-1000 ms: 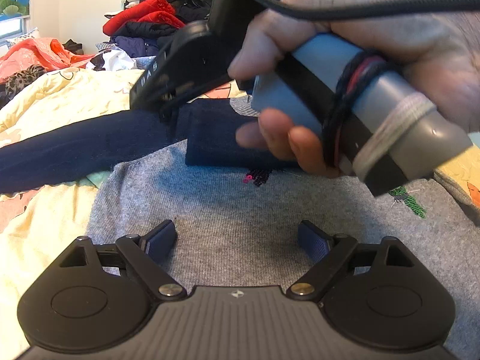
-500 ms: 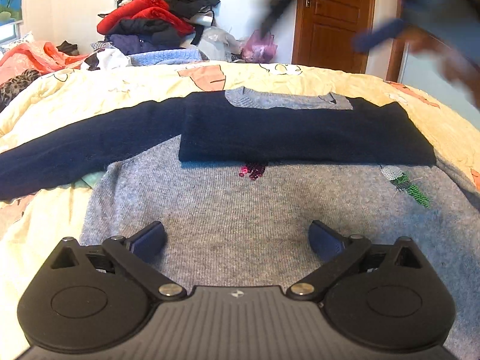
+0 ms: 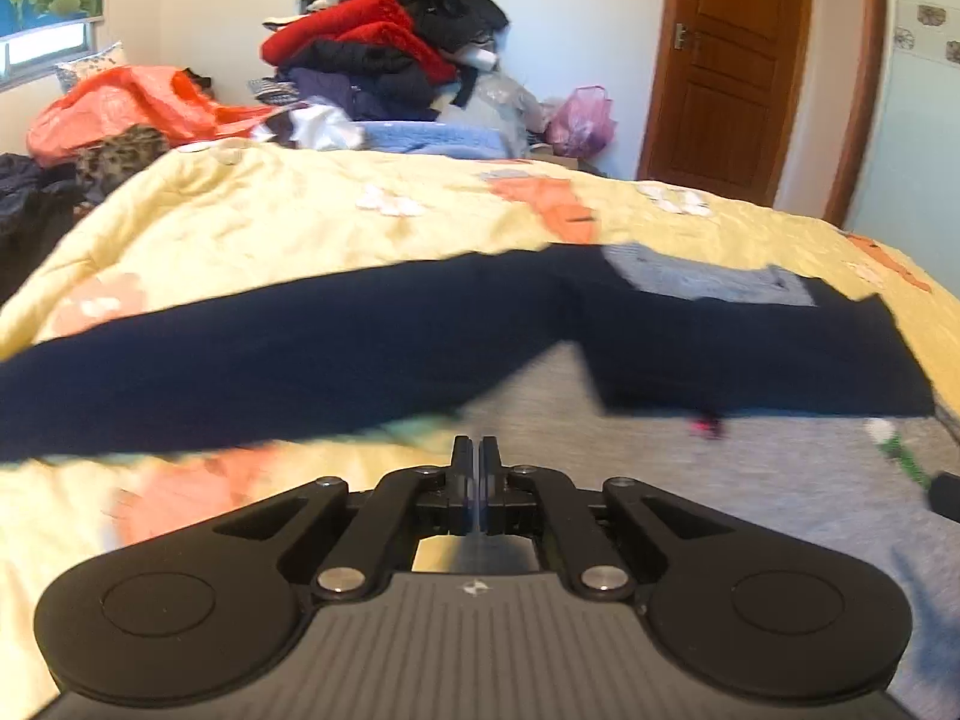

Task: Fold small clothes
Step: 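Grasp the other navy sleeve cuff with the left gripper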

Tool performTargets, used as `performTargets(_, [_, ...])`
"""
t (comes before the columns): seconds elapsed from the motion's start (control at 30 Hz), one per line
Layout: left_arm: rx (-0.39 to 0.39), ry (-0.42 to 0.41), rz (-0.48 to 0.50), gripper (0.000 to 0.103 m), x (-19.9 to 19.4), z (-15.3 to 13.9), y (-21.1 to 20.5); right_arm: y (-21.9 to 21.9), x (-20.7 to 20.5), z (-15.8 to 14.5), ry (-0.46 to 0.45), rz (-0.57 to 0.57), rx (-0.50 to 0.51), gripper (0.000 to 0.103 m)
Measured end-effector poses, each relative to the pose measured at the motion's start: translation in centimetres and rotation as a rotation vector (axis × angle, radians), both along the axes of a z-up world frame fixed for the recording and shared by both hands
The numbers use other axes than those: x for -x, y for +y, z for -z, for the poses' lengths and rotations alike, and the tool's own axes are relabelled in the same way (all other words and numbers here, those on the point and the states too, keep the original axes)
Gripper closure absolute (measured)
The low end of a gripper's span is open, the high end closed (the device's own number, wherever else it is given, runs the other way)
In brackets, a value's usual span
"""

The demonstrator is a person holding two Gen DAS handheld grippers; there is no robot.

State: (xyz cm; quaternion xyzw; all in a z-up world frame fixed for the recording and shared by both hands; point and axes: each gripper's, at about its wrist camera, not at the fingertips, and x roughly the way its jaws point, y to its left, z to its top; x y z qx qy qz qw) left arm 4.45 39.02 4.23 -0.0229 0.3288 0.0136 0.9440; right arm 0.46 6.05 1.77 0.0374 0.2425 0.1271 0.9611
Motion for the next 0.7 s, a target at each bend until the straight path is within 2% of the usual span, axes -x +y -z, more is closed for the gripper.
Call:
performTargets(0.13, [0.078, 0.007, -0.04, 0.102, -0.3, -0.3, 7.2, -0.2, 1.1, 0.4, -0.014, -0.021, -0.018, 0.0])
performTargets(0.2, [0.089, -0.01, -0.076, 0.101, -0.3, -0.7, 11.6, -0.3, 1.5, 0.7, -0.022, -0.02, -0.015, 0.0])
performTargets(0.23, [0.129, -0.011, -0.058, 0.099, -0.3, -0.8, 13.8, -0.4, 1.6, 0.9, -0.022, -0.017, -0.018, 0.0])
performTargets(0.27, [0.18, 0.015, -0.065, 0.088, -0.6, -0.8, 16.4, -0.6, 1.6, 1.0, -0.018, -0.021, -0.033, 0.0])
performTargets(0.3, [0.196, 0.024, -0.107, 0.05, -0.6, -0.9, 18.3, -0.8, 1.6, 1.0, -0.018, -0.019, -0.047, 0.0])
performTargets(0.33, [0.207, 0.029, -0.146, 0.021, -0.5, -1.0, 20.2, -1.0, 1.6, 0.9, -0.024, -0.007, -0.053, 0.0])
performTargets(0.37, [0.253, 0.021, -0.16, 0.0, -0.3, -1.0, 22.1, -1.0, 1.7, 1.0, -0.027, -0.003, -0.06, 0.0])
performTargets(0.43, [0.337, -0.01, -0.163, 0.0, 0.2, -1.2, 25.3, -1.1, 1.6, 1.1, -0.02, -0.01, -0.075, 0.0])
performTargets(0.57, [0.401, 0.01, -0.159, 0.0, 0.6, -1.7, 28.9, -1.1, 1.3, 1.3, 0.003, -0.002, -0.083, 0.0])
performTargets(0.63, [0.413, 0.046, -0.224, 0.0, 0.4, -1.4, 30.1, -1.1, 1.4, 1.3, -0.005, -0.001, -0.086, 0.0])
performTargets(0.7, [0.436, 0.045, -0.233, 0.0, 0.6, -1.1, 31.0, -1.3, 1.4, 1.4, -0.002, -0.003, -0.096, 0.0])
